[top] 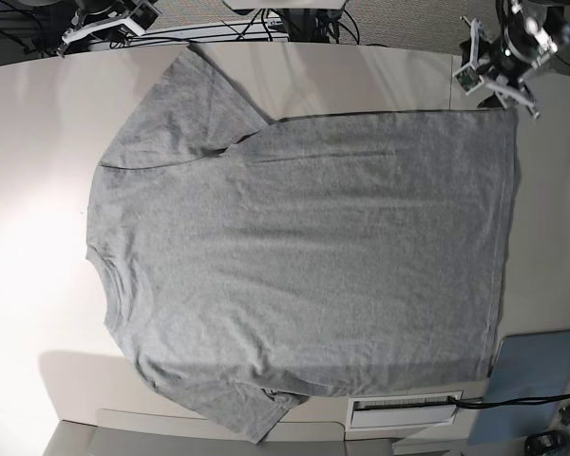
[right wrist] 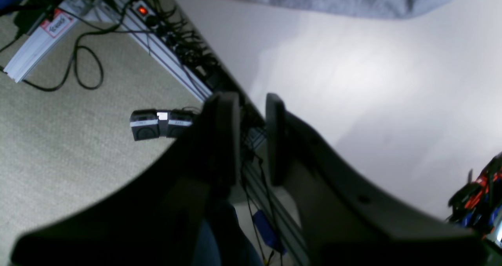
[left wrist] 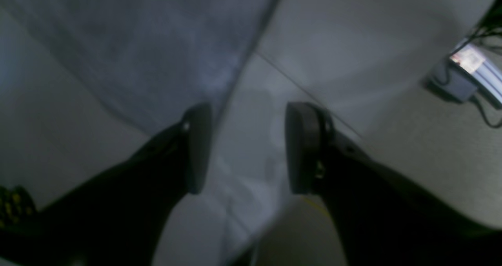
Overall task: Fold the T-shirt properly
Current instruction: 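Move both grippers to the shirt's side edge and pinch the fabric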
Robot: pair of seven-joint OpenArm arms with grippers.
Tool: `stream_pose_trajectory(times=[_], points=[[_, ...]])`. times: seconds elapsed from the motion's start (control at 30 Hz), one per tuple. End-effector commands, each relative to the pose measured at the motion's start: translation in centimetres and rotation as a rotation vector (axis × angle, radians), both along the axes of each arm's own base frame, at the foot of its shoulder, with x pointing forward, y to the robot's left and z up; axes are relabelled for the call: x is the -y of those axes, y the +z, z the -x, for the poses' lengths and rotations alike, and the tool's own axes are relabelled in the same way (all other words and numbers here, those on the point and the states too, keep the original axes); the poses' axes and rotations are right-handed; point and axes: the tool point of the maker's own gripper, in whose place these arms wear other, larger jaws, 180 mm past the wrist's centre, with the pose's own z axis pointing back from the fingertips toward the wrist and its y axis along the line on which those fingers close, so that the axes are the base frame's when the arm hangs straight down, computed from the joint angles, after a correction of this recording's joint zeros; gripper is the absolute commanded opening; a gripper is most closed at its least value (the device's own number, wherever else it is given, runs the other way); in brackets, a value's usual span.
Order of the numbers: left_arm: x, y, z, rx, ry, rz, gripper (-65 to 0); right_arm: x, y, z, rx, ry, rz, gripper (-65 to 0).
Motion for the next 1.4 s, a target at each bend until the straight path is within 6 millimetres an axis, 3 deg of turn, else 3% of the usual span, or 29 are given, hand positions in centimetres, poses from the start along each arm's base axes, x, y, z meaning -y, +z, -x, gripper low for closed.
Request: stream_pose_trajectory(times=[0.0,0.13,0.3,0.5,0.8,0.9,1.07,1.23,1.37], points=[[-1.0,0.7,-1.4,0.04,-0.012,-0.022,-31.4,-0.3,0.5,-0.1,0.013,0.012,-0.007,-52.2],[-2.9,0.0,-3.6,0.051,-0.017,-0.038,-28.5,-0.2,0.5,-0.2,0.019,0.018,0.003,-51.5],[-3.1,-3.0,-3.6,-0.023,-0.068,-0.072,-28.5,0.1,0.9,-1.6,0.067,0.033,0.03,-37.1],[-4.7,-4.6,-5.4,0.014,-0.061,-0.177,-28.5,0.4,1.8,-5.1,0.177,0.042,0.06,-36.9],[-4.6,-6.3,-3.5,-0.115,-0.109,-0.153,-28.7,1.0,3.2,-8.4,0.273,0.119,0.121,-36.9],[-4.6,-6.8,-2.8,-0.146,-0.111,-0.144,-35.4,1.2,3.5,-8.9,0.273,0.18,0.147,-36.9],[-4.3,-7.2,-2.0,-0.186,-0.131,-0.134,-63.6,1.4,3.6,-9.2,0.253,0.262,0.176,-36.9],[-4.2,-7.2,-2.1,-0.179,-0.125,-0.13,-65.0,0.9,3.8,-9.5,0.255,0.34,0.173,-36.9],[-3.8,-7.1,-2.2,-0.172,-0.123,-0.113,-65.0,2.9,1.4,-9.4,0.186,0.373,0.205,-36.9]])
